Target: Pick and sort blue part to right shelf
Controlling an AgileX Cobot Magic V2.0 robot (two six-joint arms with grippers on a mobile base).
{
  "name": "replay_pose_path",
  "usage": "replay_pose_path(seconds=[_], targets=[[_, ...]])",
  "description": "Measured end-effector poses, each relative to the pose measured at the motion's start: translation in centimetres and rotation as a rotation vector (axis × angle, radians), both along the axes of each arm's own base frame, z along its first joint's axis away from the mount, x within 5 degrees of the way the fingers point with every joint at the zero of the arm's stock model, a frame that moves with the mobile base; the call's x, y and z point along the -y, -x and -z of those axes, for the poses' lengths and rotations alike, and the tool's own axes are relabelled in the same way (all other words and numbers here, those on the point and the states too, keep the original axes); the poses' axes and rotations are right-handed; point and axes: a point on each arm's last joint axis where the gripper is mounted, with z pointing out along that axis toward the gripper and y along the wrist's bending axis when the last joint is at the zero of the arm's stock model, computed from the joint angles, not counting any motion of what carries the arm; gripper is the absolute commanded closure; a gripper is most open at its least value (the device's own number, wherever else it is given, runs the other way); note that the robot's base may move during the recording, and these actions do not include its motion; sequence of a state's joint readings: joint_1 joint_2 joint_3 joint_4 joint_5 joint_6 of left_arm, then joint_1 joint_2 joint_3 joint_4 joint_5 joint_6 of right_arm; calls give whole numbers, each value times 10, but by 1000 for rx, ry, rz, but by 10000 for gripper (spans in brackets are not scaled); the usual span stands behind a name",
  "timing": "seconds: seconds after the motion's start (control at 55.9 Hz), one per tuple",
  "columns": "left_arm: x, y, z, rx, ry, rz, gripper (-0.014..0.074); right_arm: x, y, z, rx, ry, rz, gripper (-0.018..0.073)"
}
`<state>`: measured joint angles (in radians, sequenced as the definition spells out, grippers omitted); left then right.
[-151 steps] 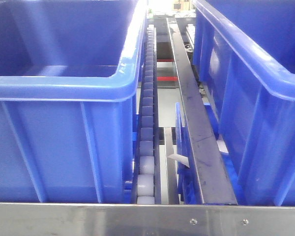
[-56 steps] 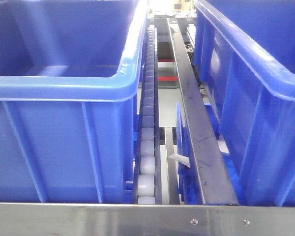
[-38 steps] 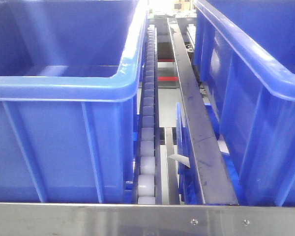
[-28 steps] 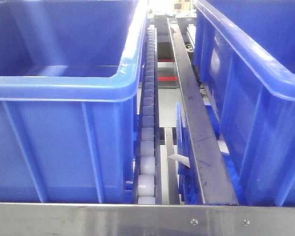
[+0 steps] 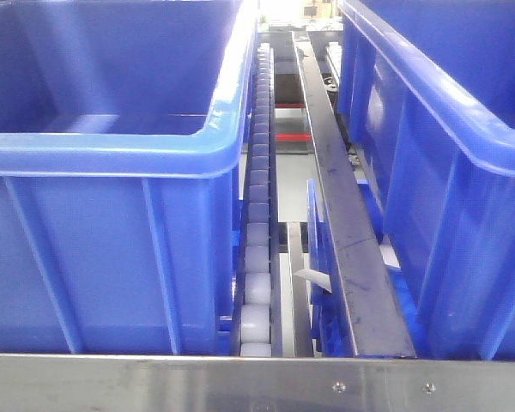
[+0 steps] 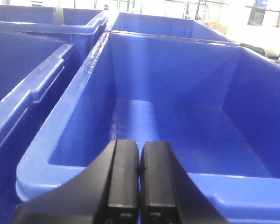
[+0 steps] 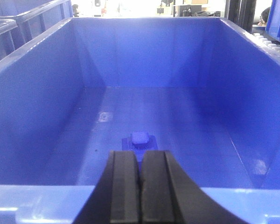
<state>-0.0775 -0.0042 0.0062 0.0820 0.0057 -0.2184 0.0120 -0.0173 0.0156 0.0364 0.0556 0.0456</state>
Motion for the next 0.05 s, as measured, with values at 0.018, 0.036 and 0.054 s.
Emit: replay_pose_path(seconds=[0.018,0.036,0.054], targets=[[0,0,0,0,0,0,472,0,0,0,0,0,0,501],[0,0,0,0,0,0,472,0,0,0,0,0,0,501],[0,0,0,0,0,0,472,0,0,0,0,0,0,501]])
